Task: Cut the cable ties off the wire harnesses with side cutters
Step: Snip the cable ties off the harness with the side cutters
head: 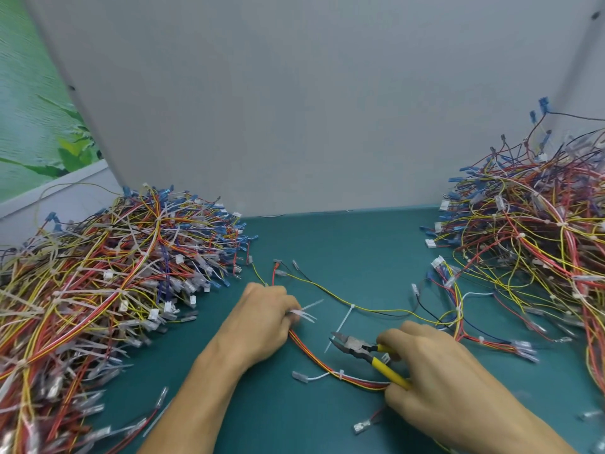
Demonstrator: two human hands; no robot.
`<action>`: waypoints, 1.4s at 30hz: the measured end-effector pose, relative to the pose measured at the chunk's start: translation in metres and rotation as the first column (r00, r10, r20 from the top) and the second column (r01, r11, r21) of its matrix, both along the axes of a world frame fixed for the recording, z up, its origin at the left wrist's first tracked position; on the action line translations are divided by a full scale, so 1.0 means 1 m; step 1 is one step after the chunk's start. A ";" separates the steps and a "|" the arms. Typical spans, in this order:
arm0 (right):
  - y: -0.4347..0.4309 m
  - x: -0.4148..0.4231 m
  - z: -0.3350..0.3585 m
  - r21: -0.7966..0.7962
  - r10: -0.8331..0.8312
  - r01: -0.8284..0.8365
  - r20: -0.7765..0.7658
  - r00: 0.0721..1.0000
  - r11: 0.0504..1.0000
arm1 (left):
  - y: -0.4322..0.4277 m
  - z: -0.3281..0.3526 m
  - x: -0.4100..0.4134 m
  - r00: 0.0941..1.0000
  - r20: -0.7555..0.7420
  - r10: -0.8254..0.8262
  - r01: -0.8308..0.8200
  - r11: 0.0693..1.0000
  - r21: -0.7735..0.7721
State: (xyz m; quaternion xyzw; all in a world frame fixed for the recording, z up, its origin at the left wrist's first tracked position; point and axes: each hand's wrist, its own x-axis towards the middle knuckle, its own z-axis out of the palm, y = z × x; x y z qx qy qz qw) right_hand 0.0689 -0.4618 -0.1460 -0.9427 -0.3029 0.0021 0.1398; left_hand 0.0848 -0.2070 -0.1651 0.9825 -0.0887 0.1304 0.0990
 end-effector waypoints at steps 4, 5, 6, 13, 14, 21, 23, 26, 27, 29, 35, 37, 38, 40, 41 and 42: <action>0.000 -0.001 0.000 -0.009 0.015 -0.015 0.007 1.000 1.000 | 0.000 0.009 -0.006 0.991 0.095 -0.099 0.105 0.992 -0.063; 0.000 -0.001 0.000 -0.014 0.017 -0.017 0.007 1.000 1.000 | -0.001 0.008 -0.007 0.993 0.066 -0.100 0.108 0.987 -0.119; 0.000 -0.001 0.000 -0.018 0.017 -0.017 0.006 1.000 1.000 | -0.001 0.007 -0.008 0.995 0.029 -0.091 0.095 0.978 -0.185; 0.002 -0.001 0.003 -0.035 0.018 -0.019 -0.026 0.999 0.999 | -0.004 0.001 -0.005 0.959 -0.279 -0.045 -0.166 0.708 -0.687; 0.004 0.000 0.003 -0.041 0.020 -0.021 -0.035 0.999 0.999 | -0.006 0.000 -0.005 0.947 -0.313 -0.071 -0.195 0.649 -0.736; 0.025 0.004 0.012 -0.143 0.034 -0.038 -0.032 0.999 0.989 | -0.009 0.001 -0.006 0.936 -0.337 -0.107 -0.201 0.622 -0.757; 0.031 0.003 0.012 -0.186 0.042 -0.050 -0.045 0.998 0.981 | -0.010 0.000 -0.006 0.937 -0.331 -0.112 -0.193 0.623 -0.758; 0.036 -0.002 0.010 -0.222 0.026 -0.043 -0.079 0.997 0.974 | -0.009 -0.001 -0.006 0.940 -0.324 -0.106 -0.185 0.640 -0.746; 0.037 -0.003 0.010 -0.224 0.017 -0.036 -0.087 0.996 0.974 | -0.009 -0.001 -0.006 0.940 -0.325 -0.103 -0.185 0.646 -0.741; 0.039 -0.005 0.009 -0.220 -0.006 -0.017 -0.101 0.995 0.975 | -0.009 -0.001 -0.006 0.940 -0.326 -0.102 -0.185 0.649 -0.738; 0.042 -0.007 0.009 -0.215 -0.045 0.017 -0.125 0.991 0.976 | -0.009 -0.001 -0.005 0.940 -0.323 -0.111 -0.188 0.620 -0.762; 0.044 -0.007 0.010 -0.220 -0.043 0.013 -0.130 0.991 0.975 | -0.008 -0.001 -0.006 0.939 -0.324 -0.114 -0.187 0.620 -0.762; 0.044 -0.007 0.010 -0.222 -0.041 0.011 -0.130 0.991 0.975 | -0.008 -0.002 -0.006 0.939 -0.323 -0.117 -0.186 0.618 -0.764; 0.046 -0.007 0.010 -0.223 -0.035 0.007 -0.124 0.992 0.975 | -0.008 -0.002 -0.006 0.940 -0.320 -0.121 -0.183 0.615 -0.767; 0.046 -0.007 0.010 -0.224 -0.031 0.004 -0.118 0.993 0.974 | -0.008 -0.002 -0.006 0.940 -0.320 -0.121 -0.182 0.615 -0.767; 0.047 -0.007 0.009 -0.228 -0.027 0.001 -0.111 0.993 0.974 | -0.007 -0.002 -0.006 0.939 -0.321 -0.121 -0.182 0.616 -0.766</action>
